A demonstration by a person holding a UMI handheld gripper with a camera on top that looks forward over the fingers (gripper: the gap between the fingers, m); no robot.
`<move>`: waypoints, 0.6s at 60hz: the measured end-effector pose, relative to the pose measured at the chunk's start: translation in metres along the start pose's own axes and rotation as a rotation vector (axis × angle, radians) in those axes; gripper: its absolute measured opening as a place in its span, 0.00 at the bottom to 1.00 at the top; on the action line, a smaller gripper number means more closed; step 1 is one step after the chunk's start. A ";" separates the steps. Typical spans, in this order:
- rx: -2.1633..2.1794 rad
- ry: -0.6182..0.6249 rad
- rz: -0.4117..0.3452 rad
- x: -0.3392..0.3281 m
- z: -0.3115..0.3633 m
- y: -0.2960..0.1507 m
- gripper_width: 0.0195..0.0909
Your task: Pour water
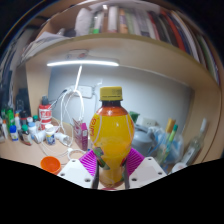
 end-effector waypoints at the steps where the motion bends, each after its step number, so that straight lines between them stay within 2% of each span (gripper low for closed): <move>1: 0.053 -0.014 -0.003 -0.006 0.003 0.013 0.20; 3: 0.095 -0.077 0.009 0.001 0.002 0.017 0.22; 8: 0.170 -0.148 0.039 -0.003 0.014 0.062 0.24; 17: 0.160 -0.206 0.043 0.003 0.021 0.103 0.24; 18: 0.158 -0.209 0.049 0.003 0.021 0.108 0.28; 19: 0.161 -0.213 0.045 0.001 0.020 0.108 0.26; 20: 0.175 -0.205 0.000 -0.002 0.020 0.110 0.27; 23: 0.183 -0.219 -0.040 0.000 0.020 0.107 0.28; 30: 0.166 -0.248 -0.067 -0.002 0.022 0.110 0.28; 36: 0.160 -0.257 -0.046 -0.001 0.022 0.111 0.40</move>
Point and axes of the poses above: the point between the fingertips, and its own axes, seen from behind it with the camera up: z to the left, y down, x forward, the way the camera looks, the point moved 4 cm from there along -x, backward, against the way the camera looks, and after that the axes turned 14 degrees about -x, right-handed, at the moved point
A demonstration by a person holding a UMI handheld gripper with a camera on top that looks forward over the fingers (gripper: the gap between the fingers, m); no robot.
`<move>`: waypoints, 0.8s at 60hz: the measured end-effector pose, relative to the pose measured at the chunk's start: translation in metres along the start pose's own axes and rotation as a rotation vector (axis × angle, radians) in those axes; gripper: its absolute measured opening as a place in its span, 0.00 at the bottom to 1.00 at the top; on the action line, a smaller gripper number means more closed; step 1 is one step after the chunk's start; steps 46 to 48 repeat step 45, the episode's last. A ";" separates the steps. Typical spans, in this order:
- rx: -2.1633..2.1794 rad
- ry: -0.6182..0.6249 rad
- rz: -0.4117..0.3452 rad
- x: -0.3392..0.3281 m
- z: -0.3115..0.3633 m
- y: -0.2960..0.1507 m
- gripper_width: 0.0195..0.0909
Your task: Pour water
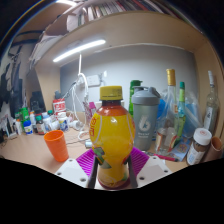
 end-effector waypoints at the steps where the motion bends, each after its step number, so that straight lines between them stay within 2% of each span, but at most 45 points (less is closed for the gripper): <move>1: -0.001 -0.002 0.012 0.000 0.000 0.000 0.43; 3: 0.003 -0.006 0.052 -0.002 -0.001 0.004 0.49; 5: 0.018 -0.003 0.112 -0.007 -0.002 0.011 0.63; 7: 0.046 -0.008 0.157 -0.013 -0.002 0.016 0.80; 9: 0.077 -0.014 0.176 -0.020 0.000 0.016 0.94; 14: 0.121 -0.004 0.192 -0.051 -0.001 0.014 0.87; 15: 0.125 0.001 0.196 -0.059 -0.002 0.013 0.90; 23: 0.165 0.049 0.226 -0.127 -0.011 -0.008 0.90; 25: 0.187 0.070 0.209 -0.152 0.002 -0.003 0.89; 36: 0.167 0.136 0.249 -0.248 0.021 -0.040 0.90; 41: 0.152 0.144 0.251 -0.283 0.047 -0.056 0.90; 42: 0.149 0.145 0.251 -0.289 0.052 -0.060 0.87; 43: 0.147 0.146 0.250 -0.295 0.058 -0.064 0.90; 48: 0.142 0.147 0.247 -0.307 0.067 -0.072 0.90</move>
Point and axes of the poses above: the point between the fingertips, and its own axes, seen from behind it with the camera up: z to the left, y down, x forward, the way the camera looks, the point moved 4 cm from there along -x, backward, against the way the camera looks, and after that the axes turned 14 degrees about -x, right-handed, at the moved point
